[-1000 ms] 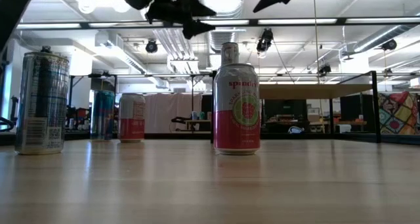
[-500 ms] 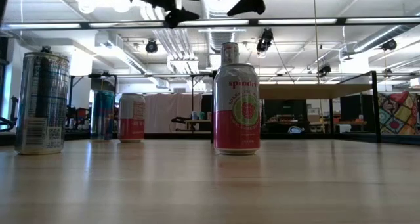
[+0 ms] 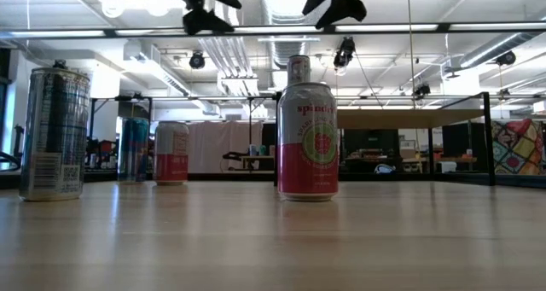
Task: Place canned beverage on shelf
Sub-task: Put the left white and pink soda can aligned with the other white soda can on the shelf
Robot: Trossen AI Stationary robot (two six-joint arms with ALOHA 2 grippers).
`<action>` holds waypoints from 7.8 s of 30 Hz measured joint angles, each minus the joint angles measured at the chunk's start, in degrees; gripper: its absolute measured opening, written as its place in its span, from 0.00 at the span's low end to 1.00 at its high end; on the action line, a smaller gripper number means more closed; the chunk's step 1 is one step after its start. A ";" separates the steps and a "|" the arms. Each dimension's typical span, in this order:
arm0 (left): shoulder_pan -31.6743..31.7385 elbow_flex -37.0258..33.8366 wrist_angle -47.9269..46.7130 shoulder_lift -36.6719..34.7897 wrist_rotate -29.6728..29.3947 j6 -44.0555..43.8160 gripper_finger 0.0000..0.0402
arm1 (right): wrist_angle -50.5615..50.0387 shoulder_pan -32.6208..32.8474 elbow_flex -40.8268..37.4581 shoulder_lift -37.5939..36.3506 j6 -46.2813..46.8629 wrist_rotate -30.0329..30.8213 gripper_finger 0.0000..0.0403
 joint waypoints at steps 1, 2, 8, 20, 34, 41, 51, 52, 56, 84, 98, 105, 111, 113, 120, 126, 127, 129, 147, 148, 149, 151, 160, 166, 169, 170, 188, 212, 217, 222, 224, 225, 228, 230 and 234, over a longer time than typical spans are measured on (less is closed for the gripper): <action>-0.94 -3.13 2.24 -1.96 -1.30 -2.60 0.77 | 0.01 0.33 -0.88 -0.51 0.04 -0.17 0.61; -2.08 -5.95 4.18 -3.93 -3.57 -5.22 0.77 | -0.02 0.72 -1.76 -0.92 0.03 -0.43 0.60; -12.18 -14.71 5.47 -13.54 -23.51 -18.24 0.77 | 1.39 2.03 -7.39 -3.43 0.26 -2.32 0.53; -21.84 -18.28 4.38 -14.92 -36.66 -28.20 0.77 | 15.01 4.92 -24.91 -8.84 6.77 -12.31 0.15; -27.62 -18.44 -8.21 -20.23 -35.15 -30.02 0.77 | 21.98 14.61 -29.42 -9.84 21.09 -3.99 0.04; -39.48 -19.81 -17.59 -25.37 -34.51 -39.67 0.77 | 32.40 20.92 -28.47 -3.66 29.17 -1.68 0.04; -74.51 -14.94 -33.90 -26.39 -30.85 -58.23 0.51 | 33.87 30.33 -16.97 10.82 37.28 5.91 0.04; -77.67 -14.68 -33.85 -26.23 -28.70 -58.60 0.48 | 33.85 31.39 -15.33 12.17 37.47 7.06 0.04; -88.77 -14.53 -33.73 -25.02 -25.95 -56.87 0.42 | 33.60 35.45 -9.25 17.88 37.85 11.07 0.04; -95.94 -23.89 -32.64 -14.80 -32.21 -47.03 0.92 | 5.57 39.08 22.70 31.84 34.89 16.31 0.04; -95.91 -31.93 -24.64 -15.23 -32.08 -46.62 0.79 | 3.25 38.87 23.33 31.73 34.79 16.31 0.04; -95.90 -32.86 -24.91 -15.30 -31.86 -48.69 0.59 | 3.25 38.87 23.27 31.64 34.87 16.33 0.04; -95.19 -29.68 -26.05 -15.37 -31.86 -49.01 0.47 | 2.60 38.85 23.23 31.64 34.85 16.46 0.04; -94.82 -28.18 -27.72 -15.37 -32.51 -49.03 0.47 | 1.83 38.85 23.23 31.64 34.94 17.57 0.04; -94.02 -19.70 -36.50 -15.41 -37.62 -49.84 0.54 | -0.22 38.85 23.22 31.19 35.35 18.01 0.04; -86.74 -11.36 -42.07 -15.28 -40.30 -48.06 0.54 | -11.68 40.72 23.14 25.41 40.36 28.89 0.04; -84.54 -10.21 -42.23 -15.20 -40.18 -46.91 0.54 | -14.08 41.27 23.15 24.05 41.51 30.41 0.04; -79.69 -7.91 -41.75 -15.01 -39.37 -43.73 0.54 | -18.37 42.41 23.17 21.45 43.74 32.39 0.03; -33.60 18.13 -36.54 5.69 -24.56 -8.06 0.53 | -38.95 45.03 20.62 12.19 52.04 38.81 0.03; -32.73 20.98 -36.73 8.00 -24.51 -6.90 0.53 | -38.80 45.02 20.44 11.86 51.64 38.83 0.03; -31.94 23.60 -37.06 10.29 -24.49 -5.78 0.53 | -38.84 45.01 20.20 11.36 50.67 38.82 0.03; -30.55 29.01 -38.28 15.35 -24.51 -3.82 0.53 | -38.80 45.01 19.93 10.59 49.67 38.80 0.03; -24.97 53.78 -42.76 33.26 -24.45 0.52 0.53 | -38.87 45.69 12.80 2.65 50.58 38.50 0.03; -18.63 49.07 -35.12 33.44 -20.18 -1.51 0.53 | -38.93 46.04 3.12 -3.96 54.57 39.30 0.03; -16.06 48.56 -34.52 34.89 -20.33 -2.29 0.53 | -38.70 46.02 -1.49 -6.61 57.01 39.51 0.03; -15.45 48.56 -33.45 35.28 -20.41 -2.34 0.53 | -38.68 46.02 -2.77 -7.29 57.57 39.69 0.03; -11.85 54.31 -33.99 44.91 -16.51 -2.43 0.54 | -38.72 45.99 -9.84 -15.83 56.77 41.49 0.03; -11.83 53.83 -33.42 43.63 -15.46 -1.01 0.54 | -17.78 35.29 -23.86 -25.37 37.82 44.59 0.21; -11.81 53.83 -33.35 43.47 -15.51 -0.96 0.54 | 8.71 26.78 -34.62 -29.92 18.21 31.12 0.37; -11.92 53.83 -33.93 43.42 -15.51 -0.98 0.54 | 29.02 15.25 -41.59 -27.81 0.35 20.01 0.47; -11.93 53.83 -33.97 43.41 -15.51 -1.48 0.54 | 35.06 11.33 -43.50 -25.90 -3.39 14.01 0.50; -11.92 53.83 -33.88 43.41 -15.53 -1.56 0.54 | 37.81 9.52 -44.17 -24.88 -4.43 9.90 0.52; -11.92 53.83 -33.87 43.35 -15.62 -2.19 0.54 | 42.97 5.36 -44.80 -21.73 -7.31 0.86 0.57; -11.93 53.83 -33.81 43.32 -15.62 -2.38 0.54 | 43.70 3.77 -44.75 -19.60 -9.29 -0.42 0.60; -11.92 53.83 -33.92 43.30 -15.62 -2.43 0.54 | 43.57 1.70 -43.60 -15.77 -12.22 1.22 0.68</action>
